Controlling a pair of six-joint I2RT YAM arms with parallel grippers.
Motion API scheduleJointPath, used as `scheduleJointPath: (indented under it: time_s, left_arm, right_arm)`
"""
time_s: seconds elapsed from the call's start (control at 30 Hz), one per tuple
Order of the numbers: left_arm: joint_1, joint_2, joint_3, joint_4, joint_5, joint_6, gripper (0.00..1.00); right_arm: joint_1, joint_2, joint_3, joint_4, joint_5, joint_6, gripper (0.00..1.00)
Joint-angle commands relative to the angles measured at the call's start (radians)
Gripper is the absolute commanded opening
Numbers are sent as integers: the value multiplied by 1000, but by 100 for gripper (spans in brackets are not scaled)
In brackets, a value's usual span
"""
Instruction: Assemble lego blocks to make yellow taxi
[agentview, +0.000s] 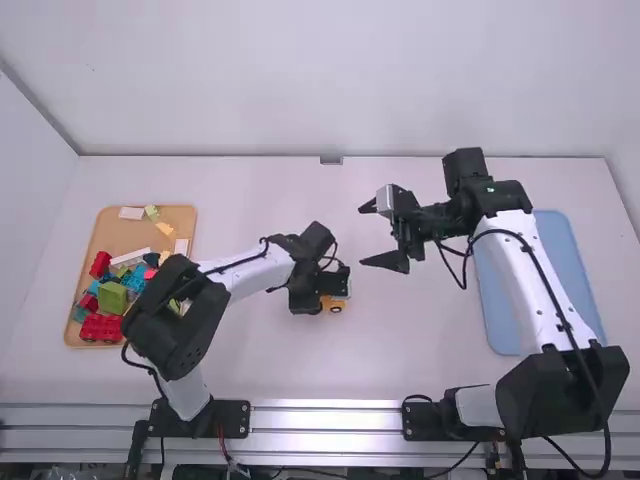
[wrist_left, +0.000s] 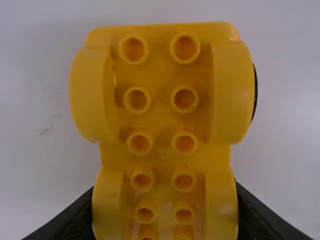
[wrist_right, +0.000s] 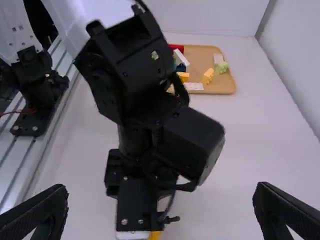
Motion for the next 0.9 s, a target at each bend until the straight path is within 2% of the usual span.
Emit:
scheduleJointPath:
  time_s: [0.0, 0.07, 0.13, 0.2, 0.23, 0.37, 0.53, 0.77, 0.87]
  left_arm:
    - [5, 8, -48, 12, -19, 84, 53]
    - [-1, 8, -61, 23, -34, 97, 54]
    - [6, 8, -69, 32, -43, 98, 59]
    - [8, 8, -67, 39, -40, 74, 76]
    - [8, 8, -62, 44, -43, 48, 99]
    - [3, 6, -16, 27, -101, -53, 99]
    - [29, -18, 52, -62, -106, -60, 99]
    - [136, -155, 72, -157, -51, -60, 99]
    - [209, -230, 48, -156, -31, -71, 99]
  right_arm:
    - [3, -11, -23, 58, -26, 48, 99]
    - [1, -11, -44, 121, -25, 111, 99]
    - [0, -11, -65, 191, -22, 179, 99]
    - [2, -11, -80, 251, -10, 238, 99]
    - [5, -11, -86, 275, -9, 260, 99]
    - [31, -11, -98, 327, -6, 270, 99]
    - [70, -11, -104, 386, -8, 282, 99]
    - [151, 14, -105, 605, 126, 579, 99]
    - [188, 30, -105, 643, 160, 607, 99]
